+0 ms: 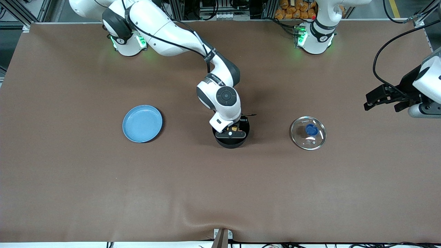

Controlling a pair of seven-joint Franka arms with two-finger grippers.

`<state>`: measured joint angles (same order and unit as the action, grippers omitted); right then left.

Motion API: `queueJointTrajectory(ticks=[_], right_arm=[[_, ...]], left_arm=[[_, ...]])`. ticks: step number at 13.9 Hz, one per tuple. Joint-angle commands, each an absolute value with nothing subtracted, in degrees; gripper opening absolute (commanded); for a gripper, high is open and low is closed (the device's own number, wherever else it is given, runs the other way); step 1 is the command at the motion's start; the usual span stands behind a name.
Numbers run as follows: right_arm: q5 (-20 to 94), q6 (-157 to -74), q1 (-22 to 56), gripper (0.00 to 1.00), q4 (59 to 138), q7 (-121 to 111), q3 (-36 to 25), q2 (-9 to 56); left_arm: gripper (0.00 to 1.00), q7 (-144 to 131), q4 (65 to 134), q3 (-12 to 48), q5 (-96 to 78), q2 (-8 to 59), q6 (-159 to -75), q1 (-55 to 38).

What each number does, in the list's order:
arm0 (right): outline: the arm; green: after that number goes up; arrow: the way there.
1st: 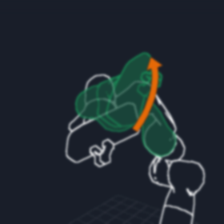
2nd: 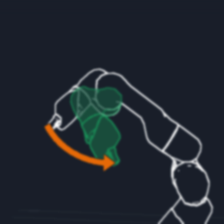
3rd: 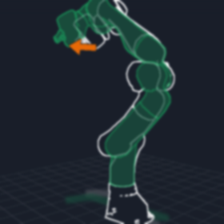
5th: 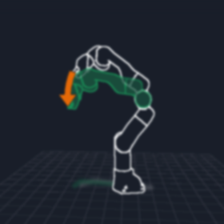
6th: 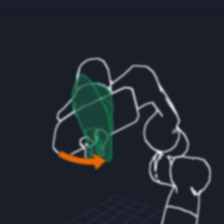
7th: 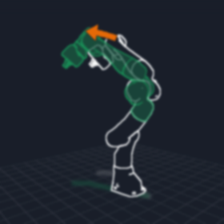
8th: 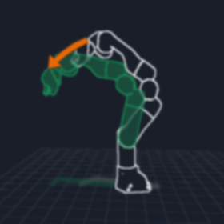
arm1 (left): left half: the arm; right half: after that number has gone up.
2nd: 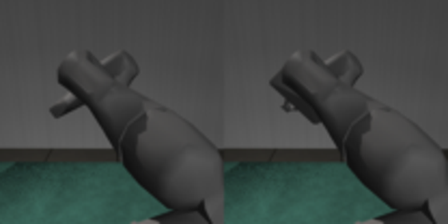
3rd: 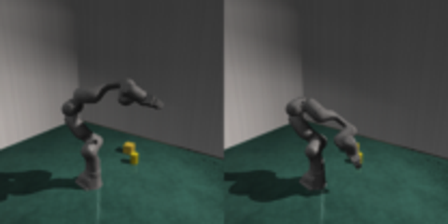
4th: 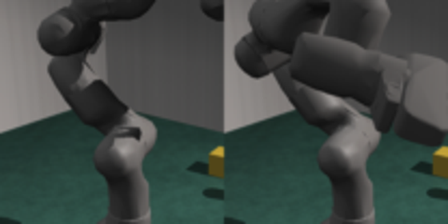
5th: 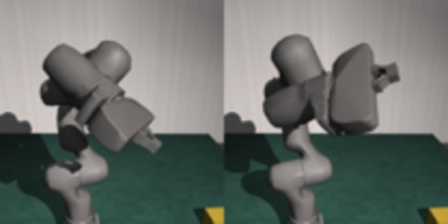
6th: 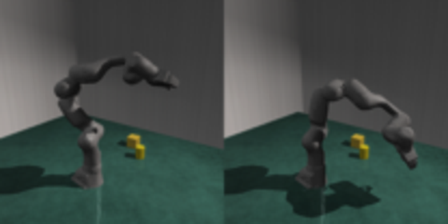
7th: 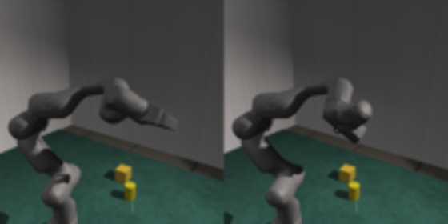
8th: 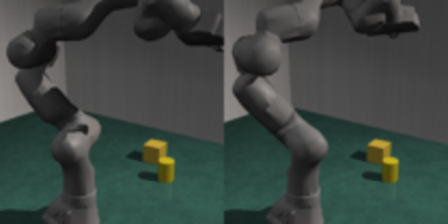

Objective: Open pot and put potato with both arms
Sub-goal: 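Carry the potato with the right gripper over the saucepan, then lower the potato into the saucepan and open the right gripper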

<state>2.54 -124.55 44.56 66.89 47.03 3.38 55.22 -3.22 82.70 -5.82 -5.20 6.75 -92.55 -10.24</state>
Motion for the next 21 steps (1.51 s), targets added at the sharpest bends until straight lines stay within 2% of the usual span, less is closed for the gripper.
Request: queueJointTrajectory(ticks=[1, 2, 3, 4, 5, 9, 11, 12, 16, 21], right_arm=[[1.41, -124.45, 45.09, 0.48, 65.48, 48.60, 2.99, 56.25], [1.41, -124.54, 45.09, 0.49, 65.48, 48.60, 2.99, 56.25], [1.41, -124.54, 45.09, 0.60, 65.48, 48.60, 2.99, 56.25], [1.41, -124.54, 45.09, 0.85, 65.48, 48.60, 2.99, 56.16], [1.41, -124.45, 45.09, 1.00, 65.39, 48.60, 2.99, 56.16], [1.84, -123.31, 44.47, 1.00, 64.78, 49.74, 3.08, 54.85], [2.11, -120.95, 44.39, 1.00, 64.08, 49.92, 3.34, 53.79], [2.20, -119.02, 44.30, 1.00, 62.77, 50.01, 3.51, 53.44], [2.20, -110.24, 44.48, 1.00, 58.62, 52.74, 3.69, 50.11], [2.46, -102.14, 38.69, 1.00, 57.74, 52.47, 4.39, 40.71]], left_arm=[[1.00, -2.20, 83.50, -6.07, -4.48, 5.54, -92.11, -10.72], [1.00, -2.11, 83.50, -6.06, -4.48, 5.54, -92.02, -10.72], [1.00, -2.11, 83.50, -6.06, -4.48, 5.54, -92.02, -10.72], [1.00, -1.94, 83.50, -6.06, -4.48, 5.54, -92.02, -10.55], [1.00, -2.02, 83.58, -6.06, -4.40, 5.71, -91.93, -10.46], [1.00, -2.02, 84.37, -4.84, -4.39, 4.14, -91.50, -9.06], [1.00, -2.28, 87.44, 2.25, -4.05, 0.37, -91.49, -3.72], [1.00, -2.20, 89.19, 3.94, -3.43, -1.65, -91.49, -2.13], [1.00, -2.11, 96.84, 4.13, -2.90, -7.29, -92.81, -2.20], [1.00, -2.02, 96.33, 4.39, -2.72, -6.68, -92.64, -2.11]])
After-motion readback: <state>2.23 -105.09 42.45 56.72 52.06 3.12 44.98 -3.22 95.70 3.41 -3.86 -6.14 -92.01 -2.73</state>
